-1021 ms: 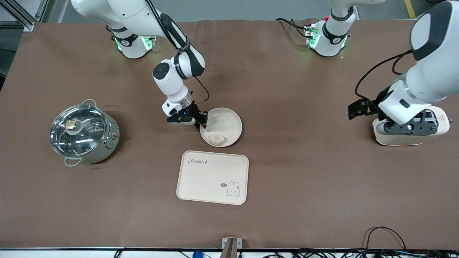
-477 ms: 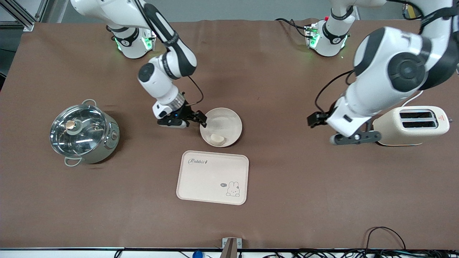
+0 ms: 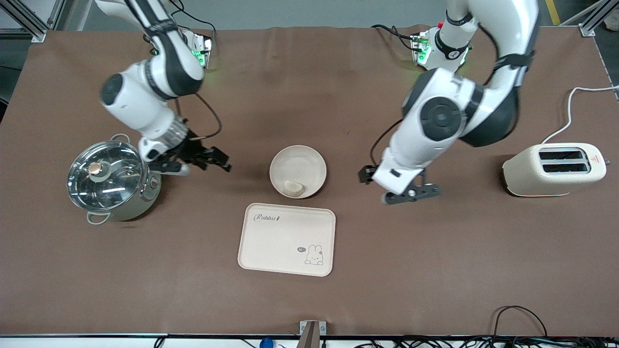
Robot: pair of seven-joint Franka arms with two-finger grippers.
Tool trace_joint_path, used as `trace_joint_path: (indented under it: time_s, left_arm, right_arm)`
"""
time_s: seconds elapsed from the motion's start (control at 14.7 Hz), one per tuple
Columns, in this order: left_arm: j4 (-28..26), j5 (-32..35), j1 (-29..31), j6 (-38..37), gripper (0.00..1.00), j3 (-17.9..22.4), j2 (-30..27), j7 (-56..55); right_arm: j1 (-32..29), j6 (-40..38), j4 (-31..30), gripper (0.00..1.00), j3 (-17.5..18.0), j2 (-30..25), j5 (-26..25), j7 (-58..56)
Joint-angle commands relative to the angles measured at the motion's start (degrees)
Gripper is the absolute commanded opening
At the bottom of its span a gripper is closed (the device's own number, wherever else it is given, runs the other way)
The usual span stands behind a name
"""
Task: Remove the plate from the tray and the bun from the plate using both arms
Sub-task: 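Withdraw the right gripper while the left gripper reaches the bun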
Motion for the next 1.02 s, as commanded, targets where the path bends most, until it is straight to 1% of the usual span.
trace_joint_path:
  time_s: [0.0, 0.14, 0.2, 0.34, 0.41, 0.48, 0.61, 0.68, 0.82, 0.95]
  left_arm:
    - [1.71, 0.26, -4.62, 6.09, 1.0, 0.42, 4.71, -8.97]
    - [1.71, 0.52, -7.35, 10.67, 1.0, 0.41, 7.09, -14.95]
    - [1.71, 0.52, -8.58, 12.43, 1.0, 0.41, 8.05, -17.33]
    - [1.71, 0.61, -11.22, 16.38, 1.0, 0.59, 10.34, -22.95]
    - [1.71, 0.61, -12.18, 17.45, 1.0, 0.59, 11.13, -24.89]
    - [1.71, 0.7, -12.89, 18.15, 1.0, 0.76, 12.27, -26.57]
    - [1.71, 1.31, -14.21, 22.01, 1.0, 0.94, 14.38, -29.91]
    - [1.71, 1.49, -14.48, 23.68, 1.0, 0.94, 15.26, -31.14]
    - [1.71, 1.49, -15.09, 27.63, 0.99, 0.94, 16.76, -34.3]
    - [1.71, 1.58, -16.5, 30.19, 0.97, 0.94, 18.25, -35.89]
  right_arm:
    - [-7.68, -15.37, 8.7, 1.0, 1.01, -2.93, -10.02, -0.65]
    - [-10.68, -25.85, 17.68, 1.0, 1.01, -2.76, -16.26, -1.08]
    - [-12.7, -30.33, 21.37, 1.0, 1.01, -2.84, -18.04, -3.26]
    - [-15.95, -36.94, 27.01, 1.0, 0.75, -3.11, -18.32, -9.49]
    - [-16.14, -41.23, 31.3, 1.0, -0.99, -2.85, -18.49, -10.48]
    - [-16.14, -44.32, 34.3, 1.0, -2.67, -2.76, -19.36, -11.01]
    - [-16.85, -48.2, 39.49, 1.0, -3.03, -2.76, -23.57, -13.11]
    - [-16.85, -49.96, 41.78, 1.0, -3.3, -2.67, -24.29, -12.86]
    - [-16.06, -51.03, 43.9, 1.0, -6.19, -2.58, -24.12, -13.56]
    - [-15.44, -51.03, 43.73, 1.0, -6.2, -2.49, -24.03, -13.48]
